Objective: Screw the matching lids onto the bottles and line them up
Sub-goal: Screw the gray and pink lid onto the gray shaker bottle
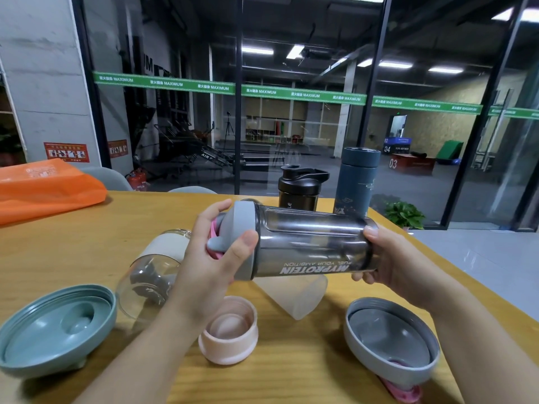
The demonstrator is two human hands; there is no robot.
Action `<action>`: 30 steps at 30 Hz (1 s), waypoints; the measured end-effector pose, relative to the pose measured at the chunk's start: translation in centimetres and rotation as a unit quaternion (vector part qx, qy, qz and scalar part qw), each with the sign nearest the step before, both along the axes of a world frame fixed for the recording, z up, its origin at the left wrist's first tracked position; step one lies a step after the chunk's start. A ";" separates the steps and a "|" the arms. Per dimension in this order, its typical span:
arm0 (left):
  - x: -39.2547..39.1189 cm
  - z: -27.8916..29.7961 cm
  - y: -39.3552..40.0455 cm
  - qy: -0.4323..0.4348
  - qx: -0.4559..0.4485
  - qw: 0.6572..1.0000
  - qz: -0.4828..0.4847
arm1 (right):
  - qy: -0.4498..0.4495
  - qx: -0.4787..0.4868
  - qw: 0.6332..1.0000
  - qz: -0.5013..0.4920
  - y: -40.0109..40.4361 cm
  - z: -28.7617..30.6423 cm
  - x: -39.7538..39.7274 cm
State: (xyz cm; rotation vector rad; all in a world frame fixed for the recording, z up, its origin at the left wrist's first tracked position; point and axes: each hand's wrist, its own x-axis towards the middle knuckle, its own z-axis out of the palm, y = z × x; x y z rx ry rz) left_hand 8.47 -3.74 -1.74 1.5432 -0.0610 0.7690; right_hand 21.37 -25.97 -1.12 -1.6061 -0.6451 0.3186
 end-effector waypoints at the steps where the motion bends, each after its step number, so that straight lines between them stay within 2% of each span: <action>1: 0.0 0.0 -0.1 0.000 -0.001 1.000 -0.004 | 0.011 -0.003 1.000 -0.007 0.0 0.0 0.1; 10: -0.1 -0.5 0.2 -0.006 0.025 0.998 -0.058 | 0.062 -0.048 0.994 -0.078 0.2 0.4 -0.6; 18: 0.2 -1.1 0.5 -0.015 0.035 0.996 -0.075 | 0.070 -0.089 0.989 -0.096 0.0 1.1 -1.0; 22: 0.5 -1.3 0.6 -0.003 0.028 0.997 -0.069 | 0.041 -0.127 0.983 -0.124 0.5 1.1 -1.6; 24: 0.5 -1.3 0.5 -0.011 0.022 0.998 -0.061 | -0.001 -0.137 0.977 -0.163 0.8 1.2 -2.0; 27: 0.5 -1.1 0.2 -0.028 0.017 0.998 -0.044 | -0.141 -0.115 0.958 -0.223 1.0 1.4 -2.0; 30: 0.6 -0.9 0.0 -0.023 -0.005 0.999 -0.022 | -0.274 -0.097 0.936 -0.196 1.0 1.4 -1.8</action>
